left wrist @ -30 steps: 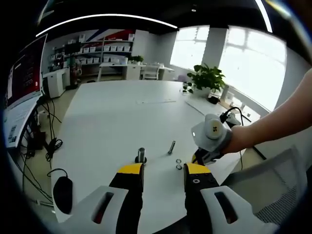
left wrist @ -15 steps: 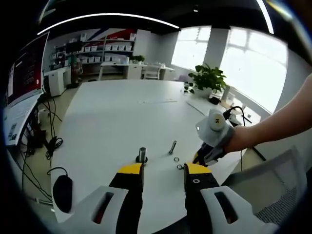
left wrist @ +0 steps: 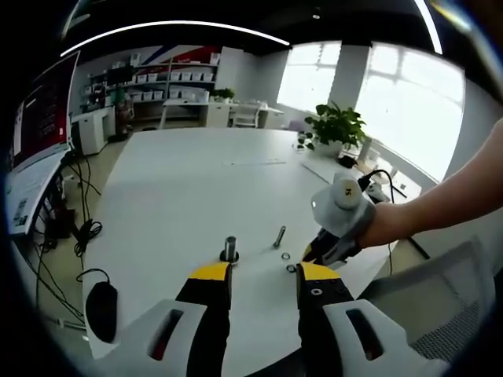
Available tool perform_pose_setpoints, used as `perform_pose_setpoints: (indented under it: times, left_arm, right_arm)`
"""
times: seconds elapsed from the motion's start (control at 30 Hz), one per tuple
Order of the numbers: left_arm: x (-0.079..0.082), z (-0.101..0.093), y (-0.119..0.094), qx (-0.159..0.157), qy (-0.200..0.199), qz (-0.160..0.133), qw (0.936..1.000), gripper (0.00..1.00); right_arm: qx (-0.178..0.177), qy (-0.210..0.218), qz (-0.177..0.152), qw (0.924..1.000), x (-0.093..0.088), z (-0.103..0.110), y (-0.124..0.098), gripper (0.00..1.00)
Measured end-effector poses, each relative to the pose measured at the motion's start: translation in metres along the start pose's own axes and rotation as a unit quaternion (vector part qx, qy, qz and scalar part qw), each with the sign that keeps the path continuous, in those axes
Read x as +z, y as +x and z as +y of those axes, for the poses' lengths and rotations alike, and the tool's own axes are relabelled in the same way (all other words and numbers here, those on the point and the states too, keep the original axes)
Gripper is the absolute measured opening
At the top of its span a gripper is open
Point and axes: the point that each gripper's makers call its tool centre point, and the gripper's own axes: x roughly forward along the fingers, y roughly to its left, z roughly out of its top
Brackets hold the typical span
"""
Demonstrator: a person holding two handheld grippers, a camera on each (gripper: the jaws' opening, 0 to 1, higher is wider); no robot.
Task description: Place the washer onto the threaded stud by aligning its center hole with the stud, sliding it down to the base, and recovering from edge contact or off-axis alignment until the washer reaches the visible bottom stop.
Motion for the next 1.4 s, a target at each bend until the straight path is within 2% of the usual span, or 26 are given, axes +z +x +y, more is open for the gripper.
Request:
perform_pose_setpoints:
  times: [0.03,0.1,0.2,0.43,0.57,0.67,0.93,0.97,1.4]
  left_arm:
    - [0.0,0.0,0.0,0.0,0.0,0.0,1.0,0.31]
    - [-0.001,0.0,0.0,0.0,0.001,0.0,1.0,0.31]
    - [-0.001,0.0,0.0,0.0,0.001,0.0,1.0,0.31]
    - [-0.001,0.002,0.0,0.002,0.001,0.0,1.0,0.31]
    - [-0.001,0.0,0.0,0.001,0.003,0.0,1.0,0.31]
    - [-0.001,0.0,0.001,0.0,0.005,0.001,1.0,0.31]
    - [-0.001,0.002,0.001,0.0,0.004,0.001,1.0,0.31]
    - [-0.001,0.002,0.001,0.0,0.004,0.001,1.0,0.31]
    - [0.002,0.001,0.001,-0.001,-0.003,-0.002,1.0,0.31]
  right_arm:
    - [-0.001,-0.003,0.001,1.0,0.002,-0.006,0.008,0.21]
    - [-0.002,-0.006,0.006,1.0,-0.002,0.008,-0.005,0.2]
    - [-0.004,-0.012,0.007,0.9999,0.001,-0.007,0.009,0.19]
    - [-0.011,-0.06,0.022,0.9979,-0.001,-0.002,0.004,0.18]
    - [-0.012,-0.073,0.026,0.9969,0.002,-0.007,0.012,0.18]
    - [-0.011,-0.094,0.028,0.9951,0.001,-0.001,0.006,0.18]
    - [-0.003,-0.12,0.028,0.9924,-0.001,-0.002,0.008,0.16]
    - [-0.002,-0.124,0.027,0.9919,-0.001,0.003,0.0,0.16]
    - [-0.003,-0.13,0.03,0.9911,-0.005,0.001,0.001,0.15]
